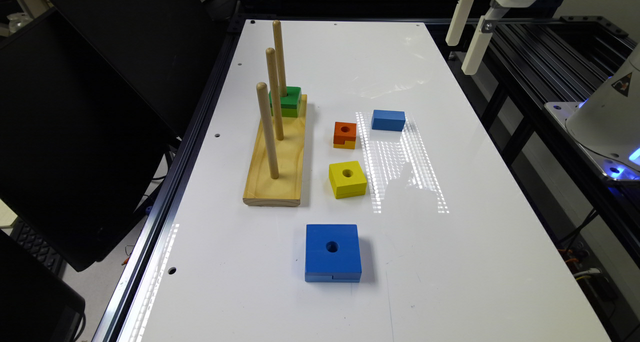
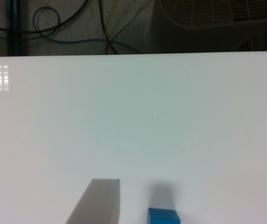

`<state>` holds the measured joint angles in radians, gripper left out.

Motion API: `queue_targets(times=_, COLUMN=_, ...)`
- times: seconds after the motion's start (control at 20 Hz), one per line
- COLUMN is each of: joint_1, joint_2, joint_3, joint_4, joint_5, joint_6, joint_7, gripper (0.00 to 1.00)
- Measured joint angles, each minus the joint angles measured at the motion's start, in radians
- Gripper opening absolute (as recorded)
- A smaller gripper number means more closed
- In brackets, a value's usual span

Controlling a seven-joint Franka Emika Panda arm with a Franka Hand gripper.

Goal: Pick up yellow block.

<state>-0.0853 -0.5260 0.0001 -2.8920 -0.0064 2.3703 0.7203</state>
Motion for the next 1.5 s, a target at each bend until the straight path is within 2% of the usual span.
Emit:
queue_targets(times=1.15, joint_1=-0.001, joint_2=-0.002, joint_3=0.000, joint_4=0.000, joint_5=0.0000, joint_6=0.000, joint_7=0.000, gripper=1.00)
queue_targets(times=1.35, joint_1=-0.004, joint_2=-0.001, joint_3=0.002, joint_4=0.010, joint_5=0.0000, joint_6=0.006, joint_7=0.000, gripper=1.00)
queue_targets(times=1.5, joint_1=-0.006, joint_2=0.016, joint_3=0.002, joint_4=0.031, joint_5=0.0000, joint_6=0.008, joint_7=0.000, gripper=1.00)
